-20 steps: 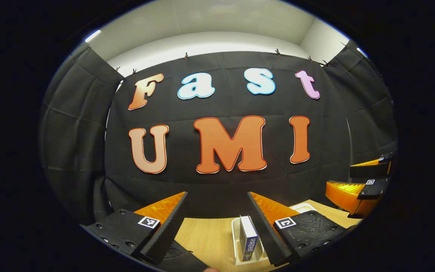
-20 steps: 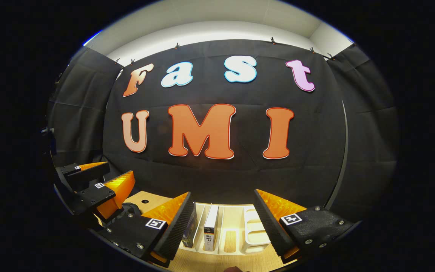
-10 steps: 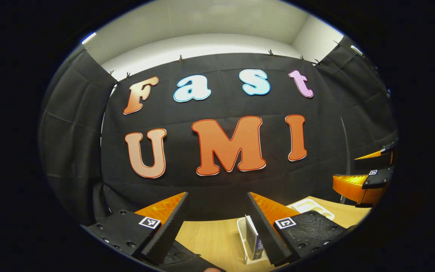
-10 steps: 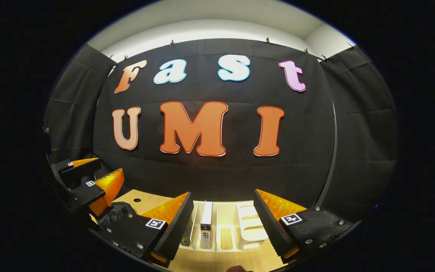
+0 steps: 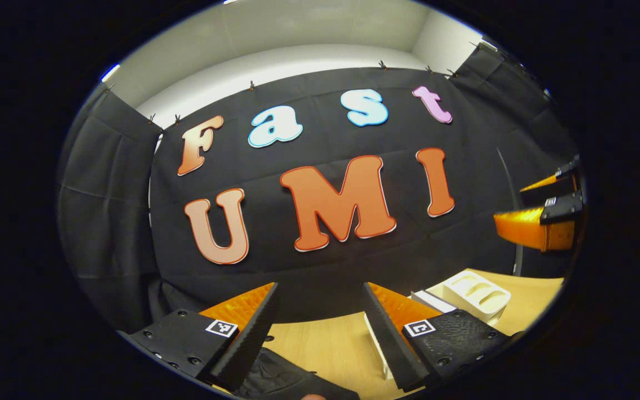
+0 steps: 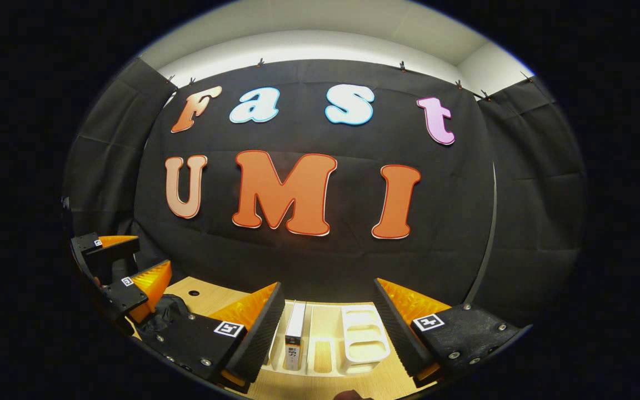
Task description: Open the schoolbag, grab two books from the bookshelf and put them into the schoolbag.
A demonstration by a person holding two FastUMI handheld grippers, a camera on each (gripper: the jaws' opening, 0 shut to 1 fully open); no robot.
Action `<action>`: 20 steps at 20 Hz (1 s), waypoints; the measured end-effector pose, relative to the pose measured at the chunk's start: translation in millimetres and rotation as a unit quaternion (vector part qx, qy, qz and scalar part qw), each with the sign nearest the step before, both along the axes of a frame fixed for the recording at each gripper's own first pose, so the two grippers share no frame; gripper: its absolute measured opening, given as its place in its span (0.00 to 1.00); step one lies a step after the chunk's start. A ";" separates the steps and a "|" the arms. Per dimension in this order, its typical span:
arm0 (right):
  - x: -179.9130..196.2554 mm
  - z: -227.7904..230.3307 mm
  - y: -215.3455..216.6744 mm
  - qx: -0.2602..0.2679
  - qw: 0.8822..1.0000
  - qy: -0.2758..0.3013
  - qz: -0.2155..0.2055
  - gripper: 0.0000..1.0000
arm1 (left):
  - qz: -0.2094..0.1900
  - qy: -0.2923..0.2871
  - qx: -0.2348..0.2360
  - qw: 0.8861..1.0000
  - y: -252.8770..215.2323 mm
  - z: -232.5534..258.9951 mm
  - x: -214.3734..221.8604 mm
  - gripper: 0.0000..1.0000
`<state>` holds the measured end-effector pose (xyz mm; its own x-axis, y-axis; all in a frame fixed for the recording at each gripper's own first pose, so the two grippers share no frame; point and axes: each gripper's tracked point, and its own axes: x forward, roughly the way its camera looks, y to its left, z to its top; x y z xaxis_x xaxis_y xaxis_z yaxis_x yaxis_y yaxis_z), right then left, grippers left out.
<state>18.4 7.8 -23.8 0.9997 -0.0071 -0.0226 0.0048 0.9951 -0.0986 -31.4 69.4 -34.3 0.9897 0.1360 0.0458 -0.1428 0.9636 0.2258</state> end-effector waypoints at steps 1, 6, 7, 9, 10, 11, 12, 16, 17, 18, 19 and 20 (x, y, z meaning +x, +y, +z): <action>4.4 2.6 -4.1 0.004 1.000 -0.004 0.002 0.94 | 0.006 0.009 0.006 1.000 -0.1 -8.3 -1.6 0.94; 21.1 -13.1 -36.8 0.004 1.000 0.008 -0.008 0.94 | 0.034 0.086 0.062 0.994 4.6 -66.6 -16.2 0.93; 22.5 -20.3 -40.5 0.008 1.000 0.014 -0.007 0.94 | 0.038 0.103 0.076 0.991 5.1 -81.8 -20.9 0.94; 27.0 -34.1 -49.1 0.014 0.999 0.028 -0.010 0.95 | 0.041 0.137 0.103 0.984 4.9 -110.1 -28.8 0.96; 28.1 -39.3 -52.8 0.015 0.999 0.032 -0.012 0.95 | 0.040 0.157 0.117 0.980 3.8 -123.9 -32.6 0.96; 31.0 -43.8 -55.3 0.017 0.999 0.035 -0.012 0.94 | 0.036 0.178 0.129 0.975 2.2 -139.7 -36.8 0.96; 33.0 -48.3 -56.1 0.018 0.999 0.040 -0.011 0.94 | 0.033 0.201 0.143 0.969 2.4 -157.1 -40.6 0.95; 38.7 -66.6 -55.3 0.019 0.998 0.057 0.006 0.94 | 0.043 0.307 0.189 0.932 6.1 -230.4 -73.0 0.95; 40.1 -70.2 -56.5 0.015 0.998 0.059 0.006 0.94 | 0.039 0.323 0.199 0.925 6.1 -246.3 -76.8 0.96; 41.3 -74.9 -57.7 0.012 0.998 0.064 0.010 0.94 | 0.038 0.337 0.210 0.917 6.1 -261.3 -79.0 0.96; 42.3 -80.2 -58.5 0.009 0.998 0.069 0.012 0.94 | 0.039 0.352 0.225 0.908 7.4 -274.2 -85.9 0.96; 43.4 -83.7 -61.1 0.005 0.997 0.073 0.013 0.94 | 0.039 0.364 0.242 0.898 7.1 -286.1 -90.5 0.96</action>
